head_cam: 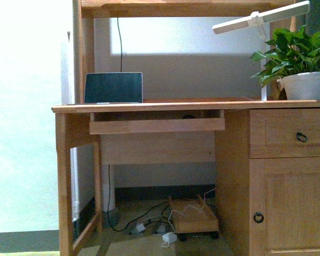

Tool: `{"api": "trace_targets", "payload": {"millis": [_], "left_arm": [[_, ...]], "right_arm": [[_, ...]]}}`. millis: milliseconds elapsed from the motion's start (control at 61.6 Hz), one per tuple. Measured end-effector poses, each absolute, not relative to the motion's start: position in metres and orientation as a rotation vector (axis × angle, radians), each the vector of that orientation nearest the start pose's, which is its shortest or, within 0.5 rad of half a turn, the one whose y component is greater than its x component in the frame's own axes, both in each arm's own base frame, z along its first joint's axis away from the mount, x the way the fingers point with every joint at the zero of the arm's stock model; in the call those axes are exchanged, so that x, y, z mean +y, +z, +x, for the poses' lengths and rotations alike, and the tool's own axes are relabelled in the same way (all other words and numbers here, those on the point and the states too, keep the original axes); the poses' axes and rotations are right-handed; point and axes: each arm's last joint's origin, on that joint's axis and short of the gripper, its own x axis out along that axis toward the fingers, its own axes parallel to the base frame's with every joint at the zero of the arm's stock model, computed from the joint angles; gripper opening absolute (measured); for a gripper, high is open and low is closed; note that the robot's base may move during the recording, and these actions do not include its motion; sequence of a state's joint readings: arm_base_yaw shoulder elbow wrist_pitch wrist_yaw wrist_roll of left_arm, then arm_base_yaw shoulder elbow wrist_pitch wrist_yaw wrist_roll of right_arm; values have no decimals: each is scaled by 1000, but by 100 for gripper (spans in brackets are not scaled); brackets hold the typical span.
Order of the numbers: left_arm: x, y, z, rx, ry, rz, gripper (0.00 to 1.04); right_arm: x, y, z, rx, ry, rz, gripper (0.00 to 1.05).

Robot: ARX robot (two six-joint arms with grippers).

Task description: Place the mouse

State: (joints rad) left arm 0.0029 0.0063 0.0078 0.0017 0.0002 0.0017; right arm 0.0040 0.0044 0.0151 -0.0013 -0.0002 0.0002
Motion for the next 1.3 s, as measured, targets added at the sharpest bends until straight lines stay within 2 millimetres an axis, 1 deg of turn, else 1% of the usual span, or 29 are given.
{"api": "trace_targets", "payload": {"millis": [1298], "left_arm": [[0, 166, 98, -3, 3, 2, 97]], "right_arm": [[0, 168, 97, -9, 4, 0, 97]]}}
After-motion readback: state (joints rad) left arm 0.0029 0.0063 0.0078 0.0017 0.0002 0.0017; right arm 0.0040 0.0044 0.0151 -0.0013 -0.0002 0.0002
